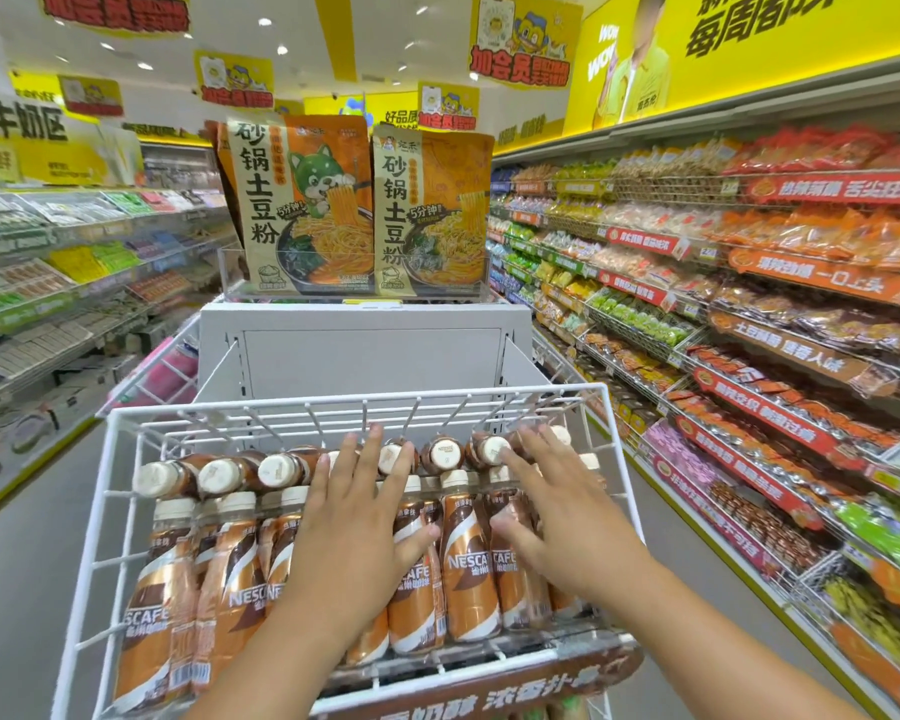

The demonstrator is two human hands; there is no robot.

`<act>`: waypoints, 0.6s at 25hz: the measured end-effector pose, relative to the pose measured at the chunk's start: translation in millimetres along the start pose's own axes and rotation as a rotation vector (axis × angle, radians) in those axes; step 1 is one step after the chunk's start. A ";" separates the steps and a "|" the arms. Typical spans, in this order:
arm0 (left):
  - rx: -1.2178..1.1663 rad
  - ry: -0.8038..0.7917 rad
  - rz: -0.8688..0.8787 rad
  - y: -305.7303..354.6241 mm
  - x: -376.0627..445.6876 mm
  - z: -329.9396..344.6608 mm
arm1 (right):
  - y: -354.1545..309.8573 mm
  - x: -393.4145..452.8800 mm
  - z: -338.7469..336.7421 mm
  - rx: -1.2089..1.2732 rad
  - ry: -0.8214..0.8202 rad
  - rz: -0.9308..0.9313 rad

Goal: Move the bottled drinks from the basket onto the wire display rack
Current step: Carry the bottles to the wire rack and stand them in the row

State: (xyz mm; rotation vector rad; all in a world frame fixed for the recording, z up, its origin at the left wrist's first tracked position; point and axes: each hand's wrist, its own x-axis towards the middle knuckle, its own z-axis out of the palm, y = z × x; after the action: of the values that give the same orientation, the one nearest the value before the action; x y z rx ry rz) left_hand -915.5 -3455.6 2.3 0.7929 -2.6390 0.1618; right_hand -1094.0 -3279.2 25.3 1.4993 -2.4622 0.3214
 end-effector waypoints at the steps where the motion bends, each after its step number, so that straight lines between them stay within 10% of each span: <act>1: -0.001 -0.002 0.009 0.4 -1.4 0.9 | -5.0 -6.8 2.0 0.000 0.001 0.010; 15: 0.078 -0.037 -0.108 106.4 -130.9 -57.5 | 20.1 -140.9 -28.5 0.064 0.050 -0.018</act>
State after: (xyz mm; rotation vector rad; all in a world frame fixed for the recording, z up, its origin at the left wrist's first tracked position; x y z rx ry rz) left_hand -854.9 -3288.1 4.3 0.9712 -2.6302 0.2241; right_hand -1046.7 -3143.3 6.7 1.5183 -2.4199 0.4325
